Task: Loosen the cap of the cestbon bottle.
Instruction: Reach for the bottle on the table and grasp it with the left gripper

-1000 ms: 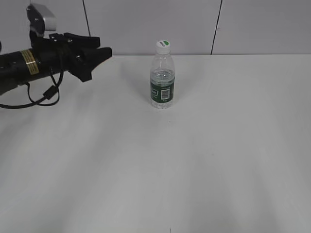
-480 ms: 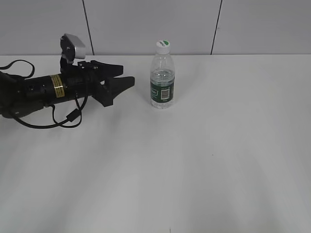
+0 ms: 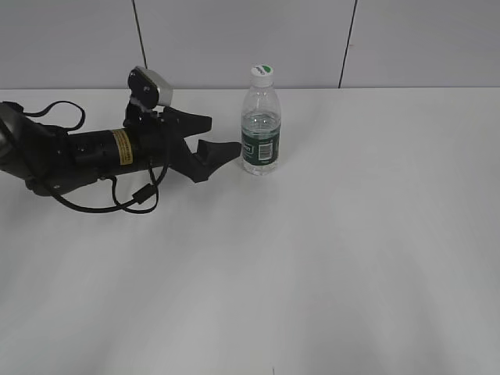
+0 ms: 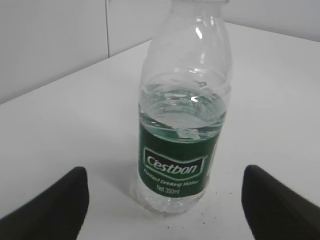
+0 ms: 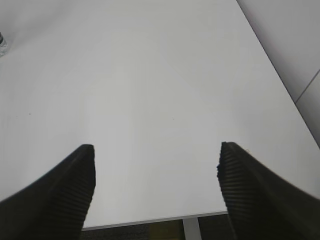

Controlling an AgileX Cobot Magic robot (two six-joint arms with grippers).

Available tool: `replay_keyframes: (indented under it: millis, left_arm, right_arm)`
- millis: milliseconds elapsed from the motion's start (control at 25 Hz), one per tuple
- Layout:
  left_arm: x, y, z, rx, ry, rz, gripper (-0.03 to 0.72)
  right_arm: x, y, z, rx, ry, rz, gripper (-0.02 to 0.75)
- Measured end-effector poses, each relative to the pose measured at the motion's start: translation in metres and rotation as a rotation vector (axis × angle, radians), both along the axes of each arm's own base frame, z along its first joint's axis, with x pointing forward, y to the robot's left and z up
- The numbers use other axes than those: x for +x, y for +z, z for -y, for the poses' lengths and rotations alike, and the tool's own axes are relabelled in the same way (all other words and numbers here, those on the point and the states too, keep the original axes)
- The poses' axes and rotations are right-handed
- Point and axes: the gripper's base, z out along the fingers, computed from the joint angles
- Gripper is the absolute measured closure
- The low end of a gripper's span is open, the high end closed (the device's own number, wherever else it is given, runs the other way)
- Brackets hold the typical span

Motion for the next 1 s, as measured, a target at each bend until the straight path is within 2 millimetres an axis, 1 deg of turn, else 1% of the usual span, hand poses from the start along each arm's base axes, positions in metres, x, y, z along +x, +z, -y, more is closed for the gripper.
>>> replay_keyframes:
  millis: [280, 440, 520, 840, 1000]
  left_arm:
    - [0.002, 0.006, 0.002, -0.057, 0.026, 0.034, 0.120]
    - [0.003, 0.005, 0.002, -0.070, 0.032, 0.035, 0.120]
    - [0.005, 0.003, 0.005, -0.073, 0.029, 0.035, 0.120]
    - [0.006, -0.012, 0.028, -0.100, -0.031, 0.037, 0.120]
    - [0.011, -0.017, 0.031, -0.107, -0.028, 0.041, 0.120]
  right_arm:
    - [0.000, 0.000, 0.000, 0.000, 0.000, 0.000, 0.151]
    - [0.000, 0.000, 0.000, 0.000, 0.000, 0.000, 0.151]
    - [0.000, 0.000, 0.000, 0.000, 0.000, 0.000, 0.151]
    - [0.000, 0.000, 0.000, 0.000, 0.000, 0.000, 0.151]
    - [0.000, 0.000, 0.000, 0.000, 0.000, 0.001, 0.151]
